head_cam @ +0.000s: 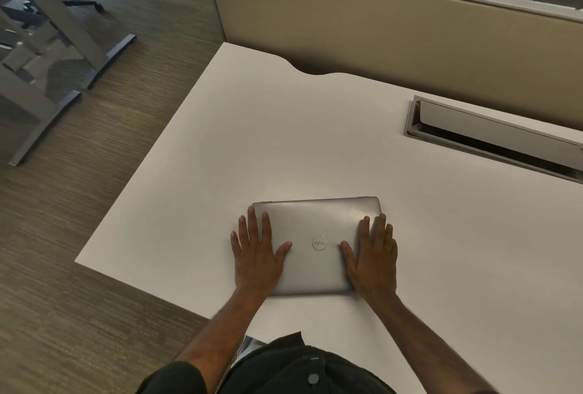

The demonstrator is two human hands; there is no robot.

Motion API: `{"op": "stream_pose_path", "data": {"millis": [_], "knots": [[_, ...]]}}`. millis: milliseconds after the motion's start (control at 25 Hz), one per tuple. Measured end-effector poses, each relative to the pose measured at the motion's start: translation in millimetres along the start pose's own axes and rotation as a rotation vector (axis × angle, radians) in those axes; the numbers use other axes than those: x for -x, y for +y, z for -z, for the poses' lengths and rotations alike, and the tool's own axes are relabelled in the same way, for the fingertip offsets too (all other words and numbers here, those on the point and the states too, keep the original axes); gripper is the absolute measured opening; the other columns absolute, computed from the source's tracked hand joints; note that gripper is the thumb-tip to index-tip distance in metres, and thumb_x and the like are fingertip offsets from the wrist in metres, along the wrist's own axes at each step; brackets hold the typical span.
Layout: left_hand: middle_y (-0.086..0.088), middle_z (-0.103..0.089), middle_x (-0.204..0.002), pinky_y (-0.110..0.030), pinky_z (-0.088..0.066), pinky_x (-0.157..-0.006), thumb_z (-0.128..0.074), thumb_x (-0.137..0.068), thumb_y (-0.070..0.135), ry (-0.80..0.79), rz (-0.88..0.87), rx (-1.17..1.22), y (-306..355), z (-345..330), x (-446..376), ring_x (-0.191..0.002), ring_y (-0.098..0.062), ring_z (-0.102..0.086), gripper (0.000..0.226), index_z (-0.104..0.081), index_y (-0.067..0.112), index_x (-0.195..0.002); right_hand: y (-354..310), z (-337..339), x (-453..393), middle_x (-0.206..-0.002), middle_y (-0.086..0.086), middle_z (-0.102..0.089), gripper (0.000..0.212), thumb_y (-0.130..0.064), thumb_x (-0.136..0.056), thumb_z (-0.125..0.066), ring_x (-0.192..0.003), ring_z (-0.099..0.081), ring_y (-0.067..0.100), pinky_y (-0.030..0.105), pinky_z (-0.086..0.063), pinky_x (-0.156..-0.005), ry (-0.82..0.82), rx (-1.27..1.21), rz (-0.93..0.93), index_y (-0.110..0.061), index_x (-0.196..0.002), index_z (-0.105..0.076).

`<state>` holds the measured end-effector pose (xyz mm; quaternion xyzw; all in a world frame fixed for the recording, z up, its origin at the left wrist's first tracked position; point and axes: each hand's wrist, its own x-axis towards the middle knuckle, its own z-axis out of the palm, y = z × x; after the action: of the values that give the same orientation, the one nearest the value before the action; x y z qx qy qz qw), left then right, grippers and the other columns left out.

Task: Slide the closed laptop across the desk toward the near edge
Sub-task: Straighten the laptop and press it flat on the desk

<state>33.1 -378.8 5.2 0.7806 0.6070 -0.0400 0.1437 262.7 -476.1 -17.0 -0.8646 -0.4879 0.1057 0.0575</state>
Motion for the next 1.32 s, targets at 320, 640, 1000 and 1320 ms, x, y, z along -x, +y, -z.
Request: {"op": "stream_pose_path", "data": {"millis": [320,640,1000,1320], "knots": [[-0.012,-0.034,-0.147,-0.045,-0.04,-0.102,-0.038,-0.095,0.066,-0.026,0.124,0.175,2.0,4.3,-4.9,-0.127,-0.032,-0.04,0.077,-0.022,0.024,-0.157,6.6,0.1,-4.4,-0.128,0.017,-0.046,0.086,-0.078,-0.086,-0.042,-0.1,-0.052,0.037,0.043,-0.052,-0.075,0.028,0.033,-0.112,-0.019,-0.149,-0.037],[-0.006,-0.031,-0.143,-0.047,-0.039,-0.107,-0.068,-0.08,0.062,-0.125,0.262,0.497,1.2,6.8,-11.0,-0.125,-0.036,-0.038,0.09,-0.026,0.036,-0.154,10.5,7.4,-13.7,-0.115,0.011,-0.047,0.093,-0.09,-0.072,-0.047,-0.096,-0.052,0.037,0.043,-0.055,-0.073,-0.006,-0.094,-0.166,-0.03,-0.142,-0.037],[-0.006,-0.057,-0.143,-0.027,-0.041,-0.1,-0.083,-0.076,0.039,-0.147,0.256,0.789,-18.0,12.8,-24.6,-0.13,-0.025,-0.054,0.093,-0.031,0.038,-0.153,4.7,11.6,-11.0,-0.124,0.014,-0.048,0.101,-0.09,-0.067,-0.053,-0.116,-0.051,0.036,0.045,-0.049,-0.096,-0.046,-0.353,-0.257,-0.036,-0.149,-0.03],[-0.001,-0.05,-0.11,-0.027,-0.036,-0.091,-0.078,-0.079,0.044,-0.212,0.136,0.699,-22.0,11.2,-32.7,-0.112,-0.024,-0.054,0.095,-0.02,0.046,-0.154,1.7,15.0,9.5,-0.119,0.011,-0.046,0.102,-0.086,-0.068,-0.061,-0.116,-0.049,0.035,0.046,-0.049,-0.097,0.0,-0.424,-0.351,-0.037,-0.151,-0.027]]}}
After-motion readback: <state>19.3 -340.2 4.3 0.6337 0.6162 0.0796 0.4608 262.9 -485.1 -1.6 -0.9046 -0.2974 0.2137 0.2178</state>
